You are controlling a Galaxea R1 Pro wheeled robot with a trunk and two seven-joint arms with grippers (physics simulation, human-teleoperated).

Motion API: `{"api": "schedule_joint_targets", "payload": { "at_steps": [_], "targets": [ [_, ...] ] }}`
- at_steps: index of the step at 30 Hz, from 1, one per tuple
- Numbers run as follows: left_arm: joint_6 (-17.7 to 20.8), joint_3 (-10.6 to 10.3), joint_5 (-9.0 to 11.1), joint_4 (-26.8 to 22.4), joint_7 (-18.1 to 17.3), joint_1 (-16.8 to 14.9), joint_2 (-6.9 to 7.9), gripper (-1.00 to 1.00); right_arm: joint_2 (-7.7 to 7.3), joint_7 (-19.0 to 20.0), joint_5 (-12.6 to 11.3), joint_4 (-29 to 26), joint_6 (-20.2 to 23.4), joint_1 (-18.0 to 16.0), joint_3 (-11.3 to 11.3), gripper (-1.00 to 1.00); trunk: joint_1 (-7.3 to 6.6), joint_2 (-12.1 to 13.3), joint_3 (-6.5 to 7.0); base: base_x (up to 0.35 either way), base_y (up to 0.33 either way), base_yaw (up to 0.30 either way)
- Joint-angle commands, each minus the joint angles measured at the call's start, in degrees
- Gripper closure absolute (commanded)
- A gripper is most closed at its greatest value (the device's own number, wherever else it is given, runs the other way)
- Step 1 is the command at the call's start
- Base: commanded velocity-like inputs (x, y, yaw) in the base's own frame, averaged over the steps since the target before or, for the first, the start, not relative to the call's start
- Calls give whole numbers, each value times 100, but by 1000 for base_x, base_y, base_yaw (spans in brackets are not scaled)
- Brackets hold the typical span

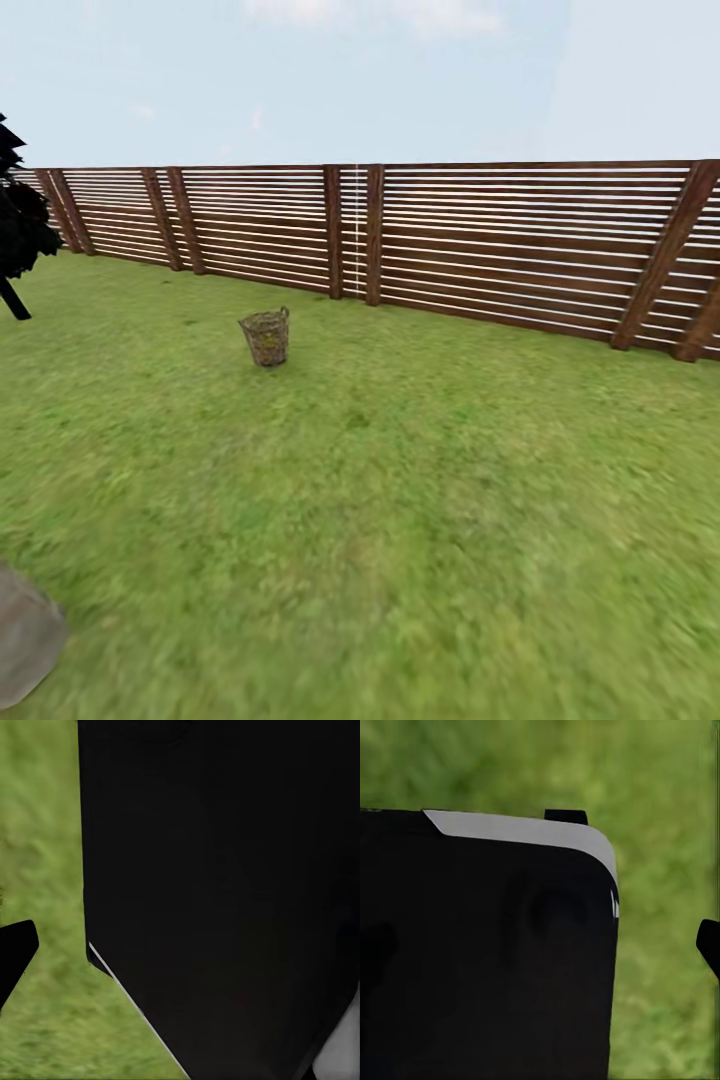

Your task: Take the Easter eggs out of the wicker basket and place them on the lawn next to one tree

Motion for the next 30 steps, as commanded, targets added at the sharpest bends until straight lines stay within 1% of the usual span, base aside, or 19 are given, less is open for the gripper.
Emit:
{"api": "schedule_joint_targets", "payload": {
  "at_steps": [1,4,5,6,10,30],
  "targets": [
    [0,41,3,-1,7,-2,-2,-100,-12,5,15,17,-14,-3,12,-100,3,-2,-5,336,0,9],
    [0,41,3,-1,7,-2,-2,-100,-12,8,55,49,11,-3,22,-100,3,-2,-5,336,0,3],
    [0,41,3,-1,7,-2,-2,-100,-9,5,124,53,9,-3,24,-100,3,-2,-5,336,0,1],
    [0,41,3,-1,7,-2,-2,-100,-9,8,286,50,0,-3,20,-100,3,-2,-5,336,0,0],
    [-1,41,3,-1,7,-2,-2,-100,17,6,412,28,-6,-3,11,-100,3,-2,-5,336,0,0],
    [0,41,3,-1,7,-2,-2,-100,25,2,440,42,-16,-3,12,-100,3,-2,-5,336,0,0]
  ]
}}
